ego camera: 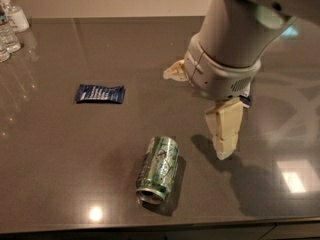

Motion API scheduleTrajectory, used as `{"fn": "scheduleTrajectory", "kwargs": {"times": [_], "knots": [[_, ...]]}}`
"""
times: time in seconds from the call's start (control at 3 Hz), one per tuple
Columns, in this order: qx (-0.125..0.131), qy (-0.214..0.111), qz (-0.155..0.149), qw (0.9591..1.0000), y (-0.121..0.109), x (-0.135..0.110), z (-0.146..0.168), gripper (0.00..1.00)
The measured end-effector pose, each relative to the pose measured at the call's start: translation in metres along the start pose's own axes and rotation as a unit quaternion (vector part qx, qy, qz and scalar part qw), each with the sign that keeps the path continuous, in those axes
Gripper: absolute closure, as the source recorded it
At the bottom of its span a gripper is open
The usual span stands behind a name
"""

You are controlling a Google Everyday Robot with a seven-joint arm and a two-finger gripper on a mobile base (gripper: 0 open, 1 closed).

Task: Pick green can

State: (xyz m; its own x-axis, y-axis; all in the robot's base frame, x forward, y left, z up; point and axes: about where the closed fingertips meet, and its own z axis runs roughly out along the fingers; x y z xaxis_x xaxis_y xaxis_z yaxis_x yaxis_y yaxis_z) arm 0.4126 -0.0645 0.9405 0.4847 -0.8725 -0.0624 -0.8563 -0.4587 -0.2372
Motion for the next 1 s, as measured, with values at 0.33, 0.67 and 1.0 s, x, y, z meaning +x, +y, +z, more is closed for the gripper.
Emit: {"fn": "scheduleTrajectory", "kwargs": {"times": [0.33, 0.67, 1.0], "knots": [[-0.014, 0.001, -0.103, 0.9946, -0.003, -0.030, 0.014, 0.00], [-0.023, -0.001, -0.165, 0.9860, -0.003, -0.044, 0.024, 0.00], [-0.047, -0.030, -0.234, 0.9707, 0.007, -0.062, 0.053, 0.00]]}}
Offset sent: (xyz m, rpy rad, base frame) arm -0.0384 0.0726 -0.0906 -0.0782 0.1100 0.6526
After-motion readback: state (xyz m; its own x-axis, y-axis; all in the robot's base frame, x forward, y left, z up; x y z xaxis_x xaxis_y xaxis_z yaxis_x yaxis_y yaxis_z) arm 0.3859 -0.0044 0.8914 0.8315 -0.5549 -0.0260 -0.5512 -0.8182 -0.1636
